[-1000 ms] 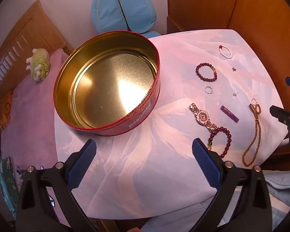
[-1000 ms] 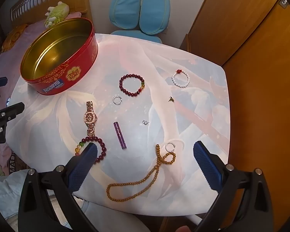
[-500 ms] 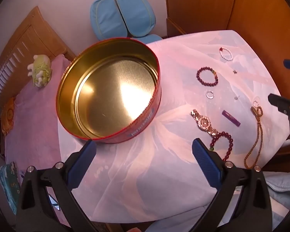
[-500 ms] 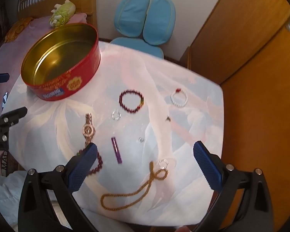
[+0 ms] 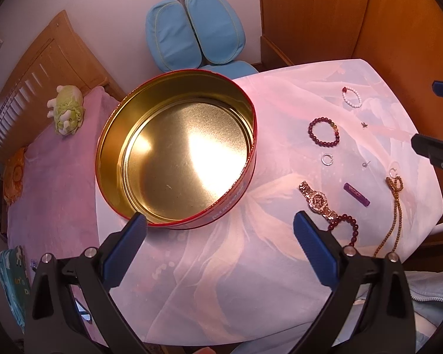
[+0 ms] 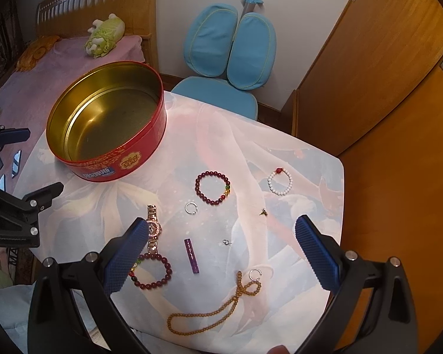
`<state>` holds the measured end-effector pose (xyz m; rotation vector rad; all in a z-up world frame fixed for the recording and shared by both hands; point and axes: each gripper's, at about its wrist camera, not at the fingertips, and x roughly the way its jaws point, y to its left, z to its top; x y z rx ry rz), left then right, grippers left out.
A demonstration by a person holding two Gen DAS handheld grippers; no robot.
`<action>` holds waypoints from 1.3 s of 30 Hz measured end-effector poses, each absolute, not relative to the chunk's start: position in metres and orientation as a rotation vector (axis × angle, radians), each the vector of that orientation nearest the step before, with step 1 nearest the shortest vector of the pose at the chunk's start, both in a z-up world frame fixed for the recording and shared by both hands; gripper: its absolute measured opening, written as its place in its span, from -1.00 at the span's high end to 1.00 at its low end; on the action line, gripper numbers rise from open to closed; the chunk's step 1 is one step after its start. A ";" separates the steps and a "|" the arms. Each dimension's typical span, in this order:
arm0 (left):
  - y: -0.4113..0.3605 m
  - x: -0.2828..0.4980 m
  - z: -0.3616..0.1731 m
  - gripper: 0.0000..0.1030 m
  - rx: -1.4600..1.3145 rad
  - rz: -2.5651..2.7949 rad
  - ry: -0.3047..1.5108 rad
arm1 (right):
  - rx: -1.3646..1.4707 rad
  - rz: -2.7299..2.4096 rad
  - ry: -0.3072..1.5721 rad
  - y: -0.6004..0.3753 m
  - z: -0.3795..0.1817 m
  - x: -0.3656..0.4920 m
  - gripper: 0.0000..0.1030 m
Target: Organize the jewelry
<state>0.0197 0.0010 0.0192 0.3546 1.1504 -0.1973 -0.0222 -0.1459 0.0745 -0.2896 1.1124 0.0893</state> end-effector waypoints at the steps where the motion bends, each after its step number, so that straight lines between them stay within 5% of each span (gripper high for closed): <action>1: 0.001 0.020 0.019 -0.87 0.352 -0.198 1.151 | -0.292 0.091 1.113 -0.145 0.074 -0.022 -0.94; 39: 0.059 0.025 0.018 -0.87 0.322 -0.193 1.151 | -0.415 0.124 1.190 -0.071 0.066 -0.009 -0.94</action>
